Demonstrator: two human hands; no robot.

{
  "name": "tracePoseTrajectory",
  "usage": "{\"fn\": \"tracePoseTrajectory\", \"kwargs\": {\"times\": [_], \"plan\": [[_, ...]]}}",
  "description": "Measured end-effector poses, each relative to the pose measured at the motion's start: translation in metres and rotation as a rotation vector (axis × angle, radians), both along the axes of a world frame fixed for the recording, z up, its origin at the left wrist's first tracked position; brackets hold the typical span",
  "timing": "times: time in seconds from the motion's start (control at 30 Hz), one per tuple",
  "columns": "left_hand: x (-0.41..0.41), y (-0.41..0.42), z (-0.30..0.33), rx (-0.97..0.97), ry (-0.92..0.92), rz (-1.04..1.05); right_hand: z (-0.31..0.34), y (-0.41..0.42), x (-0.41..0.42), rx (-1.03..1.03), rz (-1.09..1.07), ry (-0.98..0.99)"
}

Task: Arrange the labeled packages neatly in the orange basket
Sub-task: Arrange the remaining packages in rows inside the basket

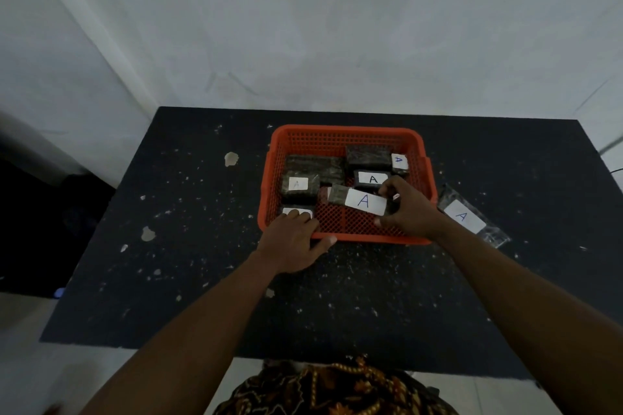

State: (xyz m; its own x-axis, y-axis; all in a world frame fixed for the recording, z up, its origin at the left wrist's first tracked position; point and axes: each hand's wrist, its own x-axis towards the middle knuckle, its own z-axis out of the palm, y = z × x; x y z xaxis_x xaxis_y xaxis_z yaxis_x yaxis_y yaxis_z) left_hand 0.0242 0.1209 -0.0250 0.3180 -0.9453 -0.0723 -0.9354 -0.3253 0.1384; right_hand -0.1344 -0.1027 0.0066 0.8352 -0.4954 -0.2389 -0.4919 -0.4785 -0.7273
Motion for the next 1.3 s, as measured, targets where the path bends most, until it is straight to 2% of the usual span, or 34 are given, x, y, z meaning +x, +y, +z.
{"fn": "tracePoseTrajectory", "kwargs": {"times": [0.33,0.53,0.9,1.3], "plan": [[0.0,0.0,0.002,0.017,0.005,-0.003,-0.001,0.002,0.0,0.033,-0.001,0.034],[0.0,0.0,0.002,0.017,0.014,-0.002,-0.004,-0.009,-0.002,-0.077,-0.01,0.068],[0.0,0.0,-0.002,-0.038,-0.004,0.001,-0.008,0.003,0.011,-0.175,0.21,0.2],[0.001,0.0,-0.009,-0.087,-0.003,0.011,-0.02,0.01,0.029,-0.166,0.288,0.326]]}}
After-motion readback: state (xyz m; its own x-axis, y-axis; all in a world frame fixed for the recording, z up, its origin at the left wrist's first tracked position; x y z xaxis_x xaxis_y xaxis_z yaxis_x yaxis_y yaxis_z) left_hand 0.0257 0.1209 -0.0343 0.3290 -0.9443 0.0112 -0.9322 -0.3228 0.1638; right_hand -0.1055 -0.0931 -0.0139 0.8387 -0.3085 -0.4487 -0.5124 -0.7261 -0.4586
